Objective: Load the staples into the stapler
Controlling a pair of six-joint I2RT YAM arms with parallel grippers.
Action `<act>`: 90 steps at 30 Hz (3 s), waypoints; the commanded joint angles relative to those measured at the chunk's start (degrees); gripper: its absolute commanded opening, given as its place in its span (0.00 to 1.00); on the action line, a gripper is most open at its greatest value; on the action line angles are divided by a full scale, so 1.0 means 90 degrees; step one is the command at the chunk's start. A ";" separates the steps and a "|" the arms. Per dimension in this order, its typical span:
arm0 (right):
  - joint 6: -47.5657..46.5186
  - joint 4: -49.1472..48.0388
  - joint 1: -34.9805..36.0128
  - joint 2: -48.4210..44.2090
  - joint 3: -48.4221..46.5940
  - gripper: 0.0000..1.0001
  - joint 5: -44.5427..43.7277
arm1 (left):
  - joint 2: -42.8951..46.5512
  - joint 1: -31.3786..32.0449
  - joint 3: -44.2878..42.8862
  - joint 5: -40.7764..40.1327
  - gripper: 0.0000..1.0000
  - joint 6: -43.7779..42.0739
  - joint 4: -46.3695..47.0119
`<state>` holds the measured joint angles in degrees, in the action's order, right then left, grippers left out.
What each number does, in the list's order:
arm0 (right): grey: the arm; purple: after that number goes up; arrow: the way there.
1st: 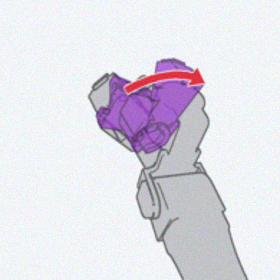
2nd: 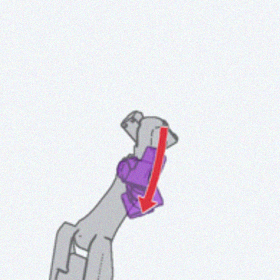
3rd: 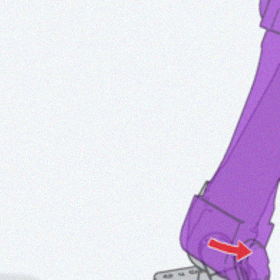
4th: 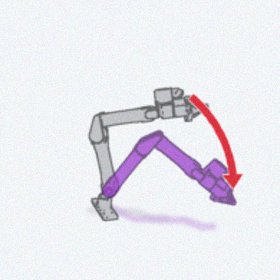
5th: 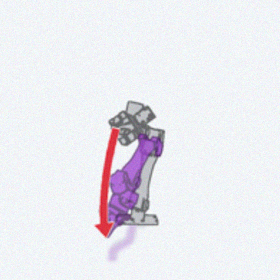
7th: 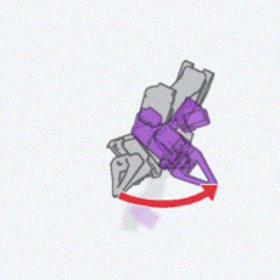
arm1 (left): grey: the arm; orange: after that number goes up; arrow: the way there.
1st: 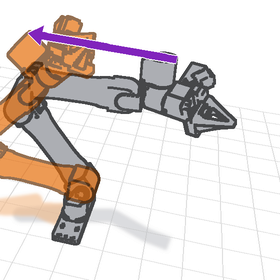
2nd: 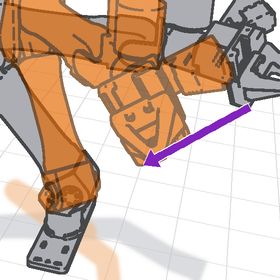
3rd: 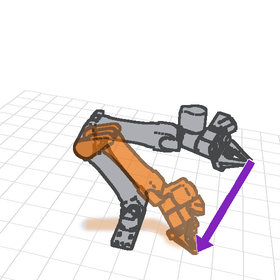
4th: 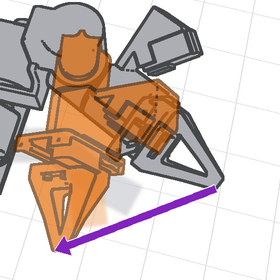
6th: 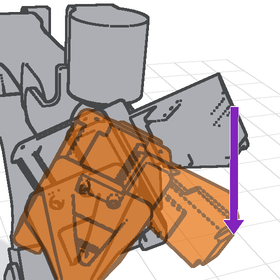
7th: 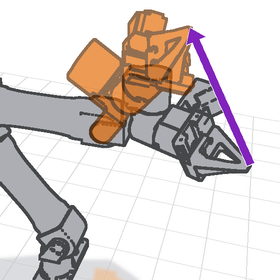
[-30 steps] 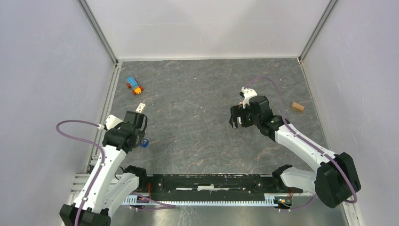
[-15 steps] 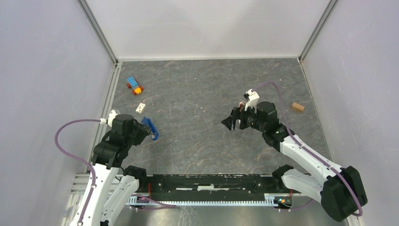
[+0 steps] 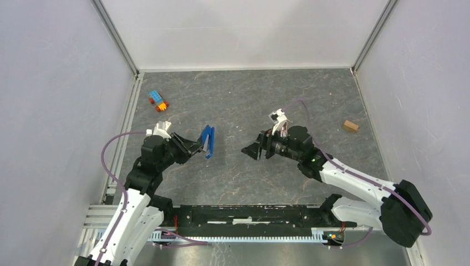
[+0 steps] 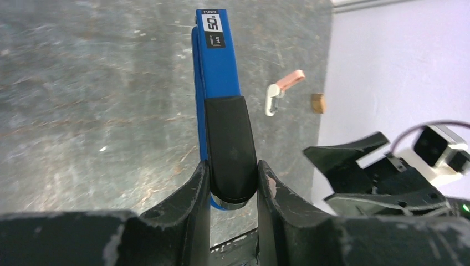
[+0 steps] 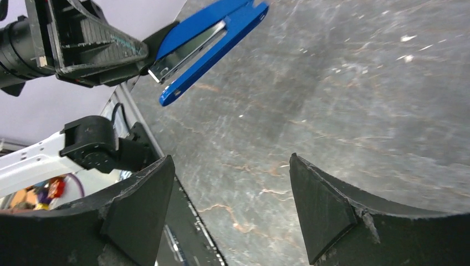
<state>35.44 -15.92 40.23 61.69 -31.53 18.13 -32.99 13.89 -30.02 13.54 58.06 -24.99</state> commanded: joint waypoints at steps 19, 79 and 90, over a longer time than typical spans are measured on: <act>0.1509 0.0076 0.1881 0.2507 -0.2033 0.75 -0.1734 | 0.0302 0.1307 0.0835 -0.0347 0.02 -0.0492 0.3193; -0.1238 -0.1236 0.2286 0.1421 0.1192 0.00 0.0206 | -0.2217 0.1379 -0.2231 -0.2999 0.04 -0.3859 0.1391; -0.0200 -0.1732 0.2288 0.1312 0.1337 0.00 0.0437 | -0.3327 0.1212 -0.2477 -0.2294 0.52 -0.3589 0.1773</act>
<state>29.93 -26.28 60.31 74.67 -19.27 20.29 -61.04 25.41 -47.97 -8.73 27.09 -14.35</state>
